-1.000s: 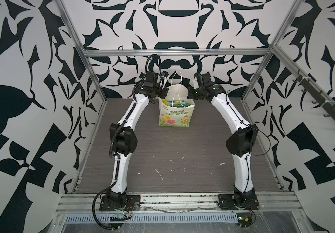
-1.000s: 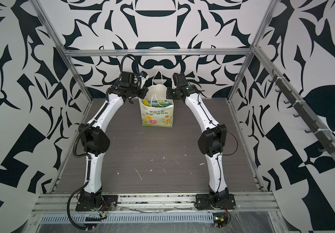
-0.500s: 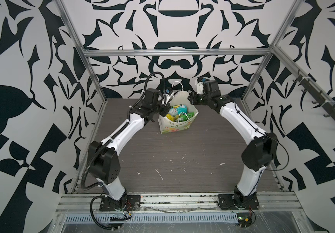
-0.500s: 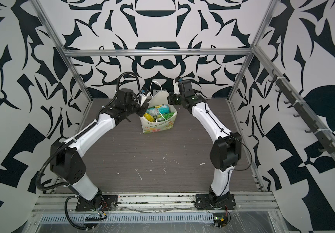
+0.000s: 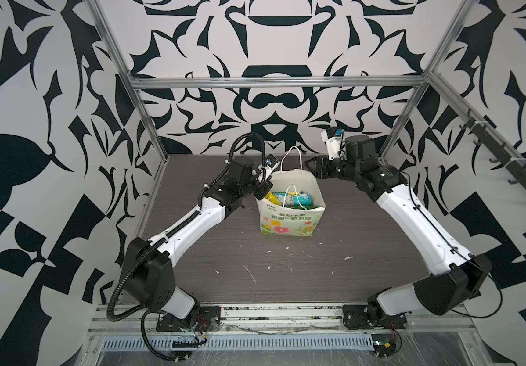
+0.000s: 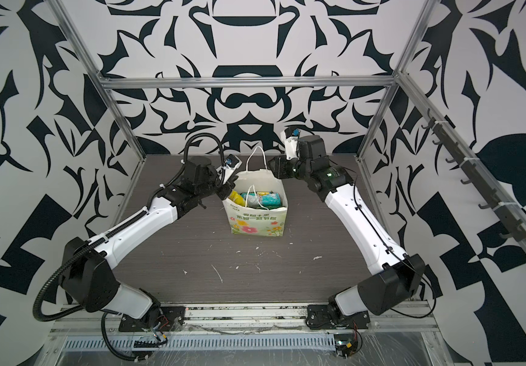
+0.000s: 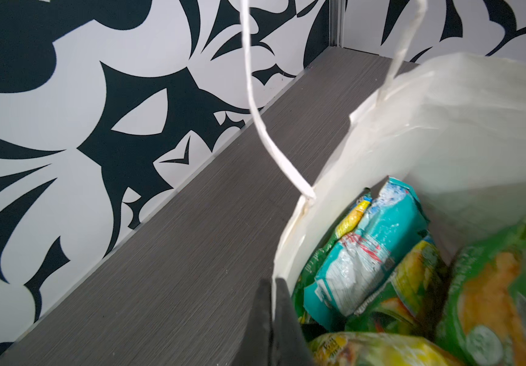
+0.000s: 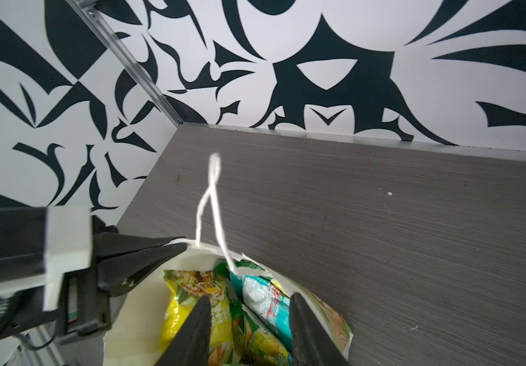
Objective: Take the snacks out of the paper bag
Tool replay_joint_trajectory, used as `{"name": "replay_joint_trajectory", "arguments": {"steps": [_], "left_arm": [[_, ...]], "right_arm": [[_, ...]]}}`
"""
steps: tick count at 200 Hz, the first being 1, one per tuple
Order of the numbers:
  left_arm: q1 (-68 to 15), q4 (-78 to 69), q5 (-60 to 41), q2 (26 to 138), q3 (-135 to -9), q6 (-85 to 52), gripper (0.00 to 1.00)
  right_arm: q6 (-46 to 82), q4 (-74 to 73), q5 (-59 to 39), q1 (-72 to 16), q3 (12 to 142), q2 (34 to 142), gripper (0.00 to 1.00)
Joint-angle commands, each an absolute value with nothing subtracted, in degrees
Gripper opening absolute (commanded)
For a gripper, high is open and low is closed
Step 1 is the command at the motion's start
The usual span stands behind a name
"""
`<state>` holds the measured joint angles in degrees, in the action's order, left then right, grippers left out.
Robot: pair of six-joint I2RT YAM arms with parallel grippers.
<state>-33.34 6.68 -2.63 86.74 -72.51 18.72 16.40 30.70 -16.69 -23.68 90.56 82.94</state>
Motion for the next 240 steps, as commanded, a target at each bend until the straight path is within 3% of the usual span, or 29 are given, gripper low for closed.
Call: {"name": "replay_joint_trajectory", "arguments": {"steps": [1, 47, 126, 181, 217, 240], "left_arm": [[-33.07, 3.46, -1.67, 86.79, -76.83, 19.07, 0.0], [-33.12, 4.09, -0.39, 88.58, -80.62, 17.08, 0.0], [-33.05, -0.54, 1.9, 90.34, -84.69, 16.24, 0.0], [-33.07, -7.23, -0.92, 90.98, -85.43, 18.63, 0.0], [-33.05, -6.47, 0.59, 91.12, -85.51, 19.87, 0.0], [-33.1, -5.79, 3.2, 90.45, -83.32, 18.49, 0.0]], "right_arm": [[15.52, 36.73, -18.53, -26.47, 93.32, 82.83, 0.44], [17.31, 40.44, -13.71, -32.69, 95.1, 84.1, 0.44], [25.98, 40.88, -2.83, -34.14, 95.08, 93.17, 0.43], [22.98, 29.44, 10.23, -33.68, 100.9, 100.57, 0.45], [20.41, 30.75, 3.3, -31.41, 111.09, 104.99, 0.45], [18.39, 28.32, -6.07, -31.55, 106.43, 101.24, 0.47]]}}
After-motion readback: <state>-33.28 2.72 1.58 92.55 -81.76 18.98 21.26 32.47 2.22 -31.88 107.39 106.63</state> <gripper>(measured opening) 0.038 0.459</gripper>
